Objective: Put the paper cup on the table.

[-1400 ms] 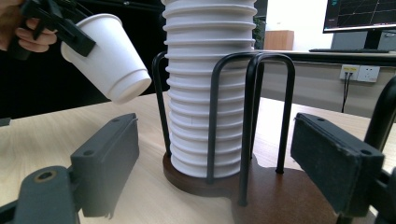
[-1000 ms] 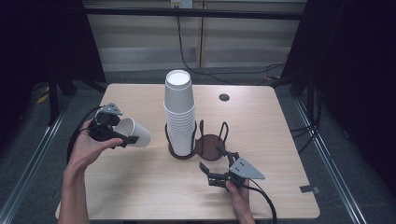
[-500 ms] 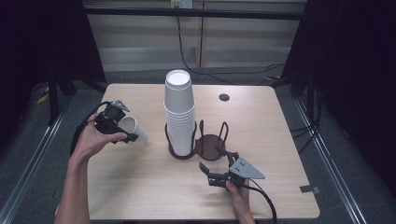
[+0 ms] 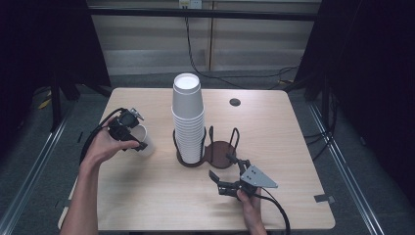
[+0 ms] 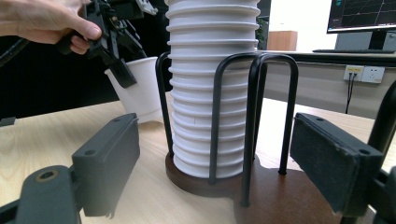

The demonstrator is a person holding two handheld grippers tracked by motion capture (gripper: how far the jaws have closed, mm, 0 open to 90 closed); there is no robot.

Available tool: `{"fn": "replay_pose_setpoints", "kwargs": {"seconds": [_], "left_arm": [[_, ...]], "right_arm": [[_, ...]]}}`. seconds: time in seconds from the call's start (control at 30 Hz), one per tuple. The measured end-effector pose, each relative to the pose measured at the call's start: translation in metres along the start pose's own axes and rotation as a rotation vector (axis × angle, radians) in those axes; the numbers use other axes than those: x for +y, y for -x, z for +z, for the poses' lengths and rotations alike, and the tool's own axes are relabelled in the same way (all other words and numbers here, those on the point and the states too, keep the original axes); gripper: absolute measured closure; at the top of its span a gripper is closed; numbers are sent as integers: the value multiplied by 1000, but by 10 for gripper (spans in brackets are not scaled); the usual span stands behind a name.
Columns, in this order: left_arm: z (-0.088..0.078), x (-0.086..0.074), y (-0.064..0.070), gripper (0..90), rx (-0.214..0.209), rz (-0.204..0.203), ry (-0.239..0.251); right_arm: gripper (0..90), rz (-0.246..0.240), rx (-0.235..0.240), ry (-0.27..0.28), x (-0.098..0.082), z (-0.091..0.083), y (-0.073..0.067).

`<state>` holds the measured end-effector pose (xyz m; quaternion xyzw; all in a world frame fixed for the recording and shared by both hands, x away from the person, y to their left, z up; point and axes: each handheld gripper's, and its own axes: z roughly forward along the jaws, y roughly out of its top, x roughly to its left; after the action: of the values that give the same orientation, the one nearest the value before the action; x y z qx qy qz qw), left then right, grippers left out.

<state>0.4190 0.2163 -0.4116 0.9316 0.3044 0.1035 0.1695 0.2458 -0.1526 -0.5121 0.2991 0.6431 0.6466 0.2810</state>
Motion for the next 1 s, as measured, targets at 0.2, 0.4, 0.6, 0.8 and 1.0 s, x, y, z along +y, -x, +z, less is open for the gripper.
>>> {"fn": "replay_pose_setpoints", "kwargs": {"seconds": [0.2, 0.4, 0.6, 0.8, 1.0], "left_arm": [[7, 0, 2, 55, -6, 7, 29], [11, 0, 2, 44, -16, -13, 72], [16, 1, 3, 40, -28, -14, 85], [24, -2, 4, 35, -28, -38, 79], [29, -8, 3, 43, -26, -22, 71]], "right_arm": [[152, -1, 7, 1, 0, 0, 0], [152, 0, 11, 2, 0, 0, 0], [152, 2, 10, 2, 0, 0, 0], [152, 1, 11, 2, 0, 0, 0], [155, 2, 11, 2, 0, 0, 0]]}}
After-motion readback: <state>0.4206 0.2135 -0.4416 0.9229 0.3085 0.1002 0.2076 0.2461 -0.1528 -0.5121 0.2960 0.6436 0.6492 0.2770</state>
